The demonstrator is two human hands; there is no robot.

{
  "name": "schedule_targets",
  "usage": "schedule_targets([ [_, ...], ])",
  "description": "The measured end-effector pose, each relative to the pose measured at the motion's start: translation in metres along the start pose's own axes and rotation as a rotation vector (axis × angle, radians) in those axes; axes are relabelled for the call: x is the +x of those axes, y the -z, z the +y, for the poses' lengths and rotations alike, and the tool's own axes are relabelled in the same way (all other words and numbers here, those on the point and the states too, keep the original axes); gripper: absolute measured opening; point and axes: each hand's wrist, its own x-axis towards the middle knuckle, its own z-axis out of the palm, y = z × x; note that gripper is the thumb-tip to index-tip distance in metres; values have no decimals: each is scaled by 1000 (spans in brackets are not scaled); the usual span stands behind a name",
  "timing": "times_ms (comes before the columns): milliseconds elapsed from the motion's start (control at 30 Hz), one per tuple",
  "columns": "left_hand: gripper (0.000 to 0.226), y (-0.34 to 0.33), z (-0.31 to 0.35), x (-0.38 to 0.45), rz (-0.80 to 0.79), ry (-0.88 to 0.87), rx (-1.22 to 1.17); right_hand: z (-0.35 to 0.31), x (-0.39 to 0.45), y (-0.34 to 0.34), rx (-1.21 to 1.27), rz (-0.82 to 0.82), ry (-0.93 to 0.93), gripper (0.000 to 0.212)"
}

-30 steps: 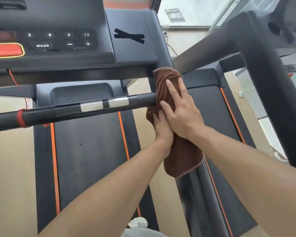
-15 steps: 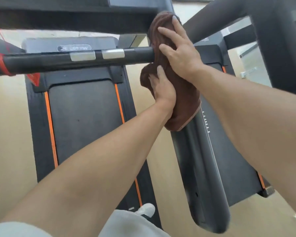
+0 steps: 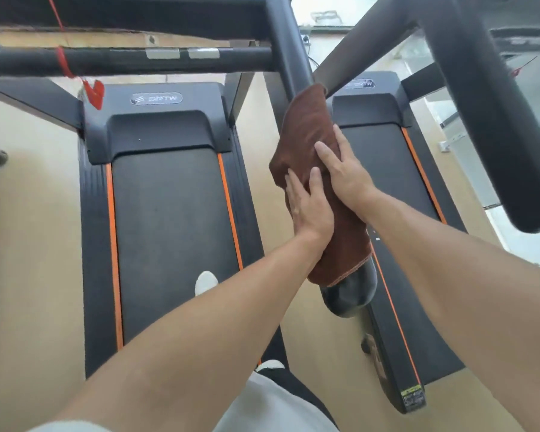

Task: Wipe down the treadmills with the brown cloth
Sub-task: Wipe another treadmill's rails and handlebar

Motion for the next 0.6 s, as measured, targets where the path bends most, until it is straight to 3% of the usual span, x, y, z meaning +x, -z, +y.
schedule_targets([
  [367,68,-6,-59,-128,3,66,21,61,-127,5,111,15,24,59],
  [600,57,-16,-56,-134,82,9,77,75,-145,8,357,-32,-97,55],
])
